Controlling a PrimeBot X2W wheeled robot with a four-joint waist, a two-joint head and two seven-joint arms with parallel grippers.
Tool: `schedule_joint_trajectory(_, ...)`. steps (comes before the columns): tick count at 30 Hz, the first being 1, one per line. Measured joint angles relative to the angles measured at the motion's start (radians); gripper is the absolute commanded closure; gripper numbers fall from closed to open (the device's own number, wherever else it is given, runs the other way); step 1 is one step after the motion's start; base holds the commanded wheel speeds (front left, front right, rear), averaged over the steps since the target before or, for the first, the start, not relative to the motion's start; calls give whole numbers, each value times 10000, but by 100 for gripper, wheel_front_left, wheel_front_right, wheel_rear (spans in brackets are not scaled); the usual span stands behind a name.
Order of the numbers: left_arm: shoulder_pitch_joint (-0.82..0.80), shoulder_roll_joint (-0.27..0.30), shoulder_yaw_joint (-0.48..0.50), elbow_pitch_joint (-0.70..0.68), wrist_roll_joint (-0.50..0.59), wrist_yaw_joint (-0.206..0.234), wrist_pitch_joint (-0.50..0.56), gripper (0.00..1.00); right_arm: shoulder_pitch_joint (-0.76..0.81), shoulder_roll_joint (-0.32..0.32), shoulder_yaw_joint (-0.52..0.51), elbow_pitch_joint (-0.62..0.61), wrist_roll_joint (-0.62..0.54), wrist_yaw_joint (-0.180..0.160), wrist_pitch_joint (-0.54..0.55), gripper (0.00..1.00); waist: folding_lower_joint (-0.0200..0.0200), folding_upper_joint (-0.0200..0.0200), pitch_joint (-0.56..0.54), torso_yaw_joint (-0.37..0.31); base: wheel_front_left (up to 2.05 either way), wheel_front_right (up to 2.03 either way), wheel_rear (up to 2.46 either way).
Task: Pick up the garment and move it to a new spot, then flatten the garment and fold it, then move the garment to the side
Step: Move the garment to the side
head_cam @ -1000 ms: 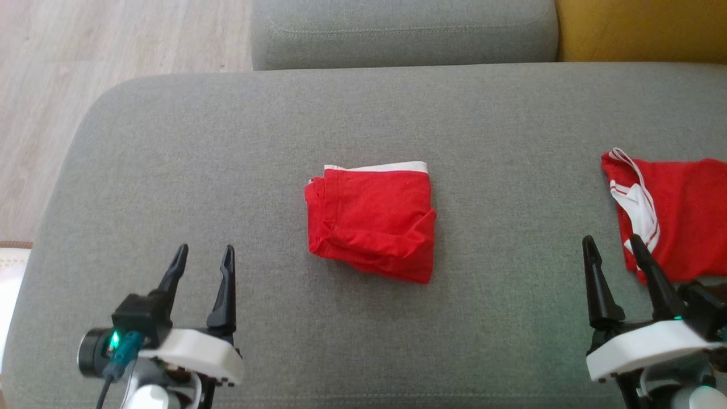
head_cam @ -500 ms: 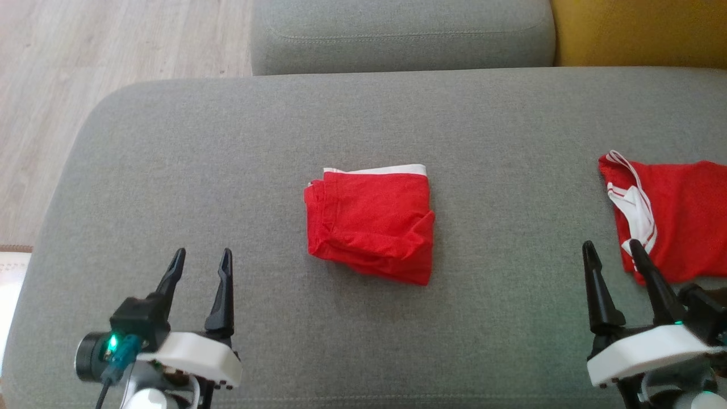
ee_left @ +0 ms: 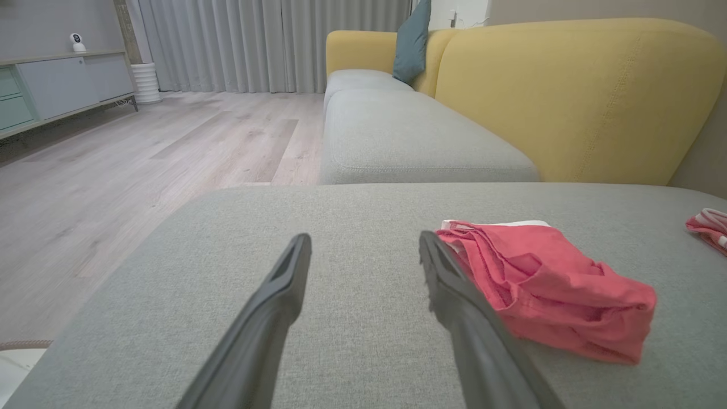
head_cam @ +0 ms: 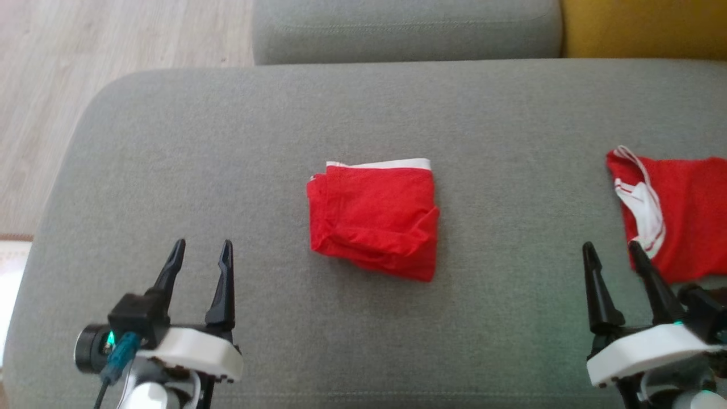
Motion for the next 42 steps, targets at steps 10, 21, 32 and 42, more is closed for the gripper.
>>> schedule_joint_trajectory(10, -1184, -63, -213, -155, 109, -146, -571, 0, -1778, -6, 911, 1816, -44, 0, 12, 0, 2, 0, 721, 835, 0, 0, 0)
schedule_joint_trajectory(21, -1703, -322, -207, -58, 282, -389, -663, 0, -4288, -25, 2353, 6140, 721, 0, -500, 0, 2, 0, 1353, 1672, 0, 0, 0)
schedule_joint_trajectory(32, -1745, -568, 90, -96, 474, -569, -706, 0, -5203, -119, 3173, 8157, 1896, 0, -267, 100, 1, 0, 1441, 1833, 0, 0, 0)
schedule_joint_trajectory(42, -1702, -621, 416, -128, 640, -729, -708, 0, -5259, -102, 3379, 8002, 936, 0, -138, 100, 1, 0, 1367, 1327, 0, 0, 0)
